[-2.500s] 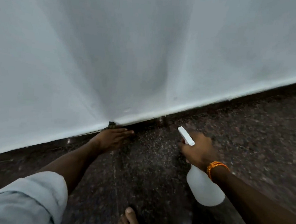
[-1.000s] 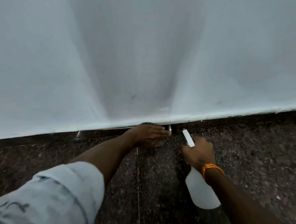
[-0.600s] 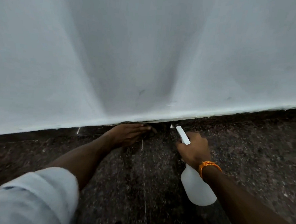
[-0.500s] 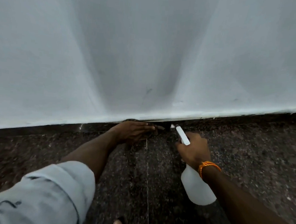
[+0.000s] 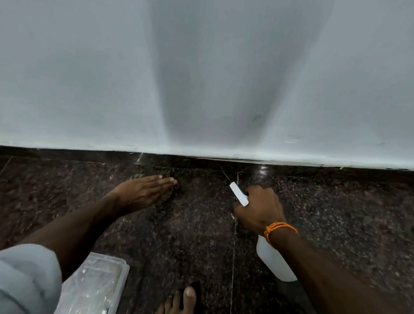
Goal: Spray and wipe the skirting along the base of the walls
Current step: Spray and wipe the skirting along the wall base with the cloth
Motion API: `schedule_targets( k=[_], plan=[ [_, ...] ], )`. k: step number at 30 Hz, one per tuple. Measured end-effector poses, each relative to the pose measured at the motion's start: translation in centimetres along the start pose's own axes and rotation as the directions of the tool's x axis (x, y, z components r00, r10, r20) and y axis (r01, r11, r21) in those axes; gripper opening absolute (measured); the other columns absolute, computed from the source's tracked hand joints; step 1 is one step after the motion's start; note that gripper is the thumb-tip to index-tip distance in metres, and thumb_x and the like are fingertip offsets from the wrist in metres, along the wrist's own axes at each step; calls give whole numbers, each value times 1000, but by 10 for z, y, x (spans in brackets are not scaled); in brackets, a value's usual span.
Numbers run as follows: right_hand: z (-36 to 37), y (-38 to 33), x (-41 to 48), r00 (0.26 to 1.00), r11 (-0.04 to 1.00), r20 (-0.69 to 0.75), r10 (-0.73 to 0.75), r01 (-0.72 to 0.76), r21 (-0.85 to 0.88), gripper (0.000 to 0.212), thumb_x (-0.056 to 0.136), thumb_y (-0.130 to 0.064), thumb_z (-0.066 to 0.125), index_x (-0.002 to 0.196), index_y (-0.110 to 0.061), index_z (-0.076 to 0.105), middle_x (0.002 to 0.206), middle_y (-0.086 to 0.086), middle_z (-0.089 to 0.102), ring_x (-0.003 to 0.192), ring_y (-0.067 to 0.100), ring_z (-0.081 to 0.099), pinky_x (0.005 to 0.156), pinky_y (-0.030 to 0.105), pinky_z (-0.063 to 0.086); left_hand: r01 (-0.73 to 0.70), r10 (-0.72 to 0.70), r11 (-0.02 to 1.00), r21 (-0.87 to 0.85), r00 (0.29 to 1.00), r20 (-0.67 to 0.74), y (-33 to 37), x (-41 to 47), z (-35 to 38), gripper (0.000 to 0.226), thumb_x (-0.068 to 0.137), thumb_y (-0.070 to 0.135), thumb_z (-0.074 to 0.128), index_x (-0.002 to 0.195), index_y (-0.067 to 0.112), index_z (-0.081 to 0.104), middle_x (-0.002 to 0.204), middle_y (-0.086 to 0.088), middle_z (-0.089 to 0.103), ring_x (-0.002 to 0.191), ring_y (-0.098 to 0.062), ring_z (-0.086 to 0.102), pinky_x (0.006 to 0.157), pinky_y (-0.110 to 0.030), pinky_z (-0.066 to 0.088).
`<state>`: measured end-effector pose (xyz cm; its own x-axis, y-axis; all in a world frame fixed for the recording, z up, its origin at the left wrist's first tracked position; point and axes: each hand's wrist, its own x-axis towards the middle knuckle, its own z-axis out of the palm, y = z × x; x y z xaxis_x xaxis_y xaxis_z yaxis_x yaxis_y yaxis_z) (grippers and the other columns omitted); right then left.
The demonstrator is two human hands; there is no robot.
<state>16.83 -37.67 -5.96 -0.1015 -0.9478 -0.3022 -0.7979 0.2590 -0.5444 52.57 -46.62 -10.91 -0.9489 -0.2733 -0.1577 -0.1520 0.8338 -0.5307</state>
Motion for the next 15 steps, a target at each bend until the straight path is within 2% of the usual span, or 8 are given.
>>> schedule_targets(
  k=[2, 4, 6, 8, 10, 12, 14, 15],
  plan=[
    [12, -13, -2, 1000, 998, 21, -19, 20, -63, 29, 75, -39, 62, 84, -13, 58, 84, 12, 61, 72, 29, 54, 61, 30, 39, 23, -23, 999, -31, 1000, -2, 1, -10, -2, 49, 95, 0, 24, 138, -3, 48, 154, -17, 31, 146, -28, 15, 119, -40, 7],
    [16, -15, -4, 1000, 997, 10, -17, 18, -72, 31, 79, -39, 65, 91, -11, 60, 89, 12, 61, 78, 30, 58, 63, 31, 42, 8, -6, 999, -39, 999, 40, -2, 2, -7, 51, 96, 0, 19, 137, -2, 50, 154, -16, 32, 146, -27, 22, 118, -39, 7],
    [19, -15, -5, 999, 997, 12, -35, 36, -64, 30, 79, -40, 64, 89, -12, 59, 87, 11, 62, 78, 30, 59, 62, 32, 42, 6, -5, 995, -104, 1000, 11, -4, 18, -11, 50, 98, 2, 18, 140, -2, 46, 154, -15, 31, 144, -24, 27, 119, -38, 10],
    [21, -15, -2, 999, 999, 2, -40, 40, -11, 29, 74, -43, 62, 79, -15, 55, 78, 10, 62, 70, 30, 61, 57, 33, 45, -32, 30, 997, -66, 999, -43, -6, 46, -11, 52, 95, 6, 29, 146, 0, 36, 157, -14, 22, 146, -23, 20, 122, -37, 13],
    [20, -11, 0, 999, 999, -19, -36, 36, 33, 28, 71, -43, 63, 71, -17, 51, 69, 9, 61, 62, 30, 60, 53, 34, 47, -100, 97, 994, -43, 994, -53, -4, 84, -15, 58, 90, 10, 38, 148, 4, 35, 158, -13, 22, 147, -22, 19, 120, -35, 18],
    [18, -7, -3, 999, 999, -38, -22, 24, 39, 26, 73, -36, 69, 68, -18, 51, 64, 6, 60, 58, 29, 58, 51, 36, 48, -216, 211, 976, -44, 974, -85, -6, 123, -14, 53, 90, 10, 44, 143, 12, 46, 155, -10, 33, 145, -20, 28, 118, -34, 24],
    [16, -4, -3, 998, 998, -58, -14, 17, 55, 20, 72, -31, 69, 68, -19, 54, 61, 5, 60, 55, 28, 58, 51, 39, 50, -315, 314, 949, -15, 947, -67, -25, 141, -4, 52, 91, 3, 38, 140, 16, 49, 153, -11, 37, 143, -21, 33, 117, -35, 29],
    [15, -4, -5, 998, 997, -66, -9, 14, 73, 17, 71, -29, 69, 68, -19, 55, 61, 4, 61, 54, 27, 59, 51, 40, 51, -339, 339, 941, 12, 940, -32, -37, 137, -3, 52, 94, -2, 27, 139, 12, 50, 152, -12, 39, 141, -21, 36, 115, -35, 33]
  ],
)
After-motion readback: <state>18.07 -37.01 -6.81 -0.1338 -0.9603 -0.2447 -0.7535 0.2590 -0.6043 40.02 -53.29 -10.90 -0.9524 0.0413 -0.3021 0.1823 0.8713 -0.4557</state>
